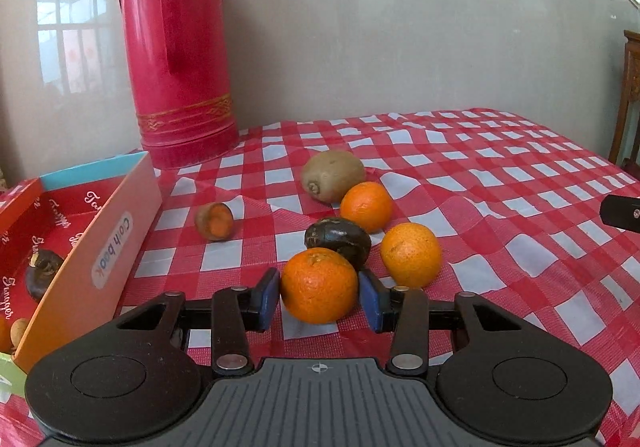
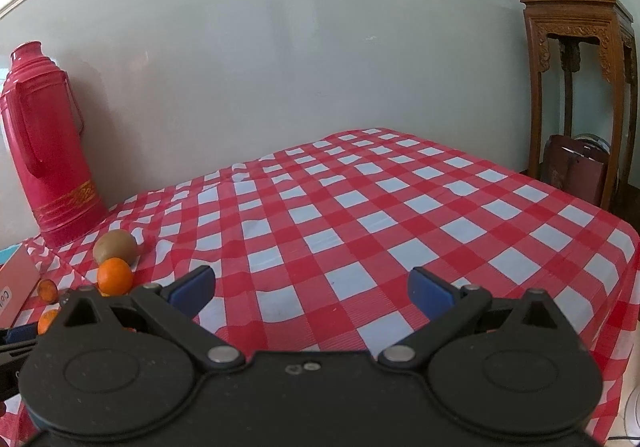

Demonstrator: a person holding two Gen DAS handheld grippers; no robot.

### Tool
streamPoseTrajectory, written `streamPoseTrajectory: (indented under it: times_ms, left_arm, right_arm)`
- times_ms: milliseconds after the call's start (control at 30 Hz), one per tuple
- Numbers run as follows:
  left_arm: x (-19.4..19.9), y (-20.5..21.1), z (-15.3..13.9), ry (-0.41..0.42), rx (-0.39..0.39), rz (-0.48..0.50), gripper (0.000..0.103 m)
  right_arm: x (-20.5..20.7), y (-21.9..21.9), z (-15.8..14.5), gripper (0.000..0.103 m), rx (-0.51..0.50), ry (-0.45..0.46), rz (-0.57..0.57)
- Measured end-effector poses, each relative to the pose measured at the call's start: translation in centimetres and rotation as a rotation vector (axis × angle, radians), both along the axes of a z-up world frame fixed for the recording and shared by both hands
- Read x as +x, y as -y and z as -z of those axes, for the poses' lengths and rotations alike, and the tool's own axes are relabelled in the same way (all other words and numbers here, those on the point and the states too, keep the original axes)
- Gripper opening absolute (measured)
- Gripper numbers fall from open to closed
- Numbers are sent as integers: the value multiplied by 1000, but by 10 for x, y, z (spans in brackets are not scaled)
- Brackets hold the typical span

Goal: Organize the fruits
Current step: 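Carry the orange with the left gripper over the box and open it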

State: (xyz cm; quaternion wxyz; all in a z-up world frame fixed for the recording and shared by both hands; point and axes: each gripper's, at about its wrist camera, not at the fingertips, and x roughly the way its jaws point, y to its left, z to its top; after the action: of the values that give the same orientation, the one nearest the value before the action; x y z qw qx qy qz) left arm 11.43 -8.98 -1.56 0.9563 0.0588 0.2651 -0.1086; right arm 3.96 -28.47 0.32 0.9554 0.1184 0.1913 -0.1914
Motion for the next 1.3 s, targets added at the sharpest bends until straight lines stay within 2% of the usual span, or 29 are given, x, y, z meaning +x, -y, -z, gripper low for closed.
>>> streamPoseTrajectory:
  times_ms: [367, 600, 800, 1033, 1300]
  left_arm:
    - [-7, -8, -5, 34, 7, -15, 43]
    - [-14, -21, -15, 107, 26, -61, 43]
    - [-13, -31, -16, 76, -5, -64, 43]
    - [-17, -38, -16, 87, -10, -79, 43]
    - [-26, -47, -25, 176, 18, -149, 43]
  right_arm:
    - [4, -10, 1, 97, -17, -7, -24]
    - [8, -21, 1, 97, -34, -9, -51]
    - [10, -30, 1, 97, -50, -17, -72]
    - [12, -33, 2, 97, -54, -21, -81]
    - [14, -37, 2, 97, -60, -22, -95]
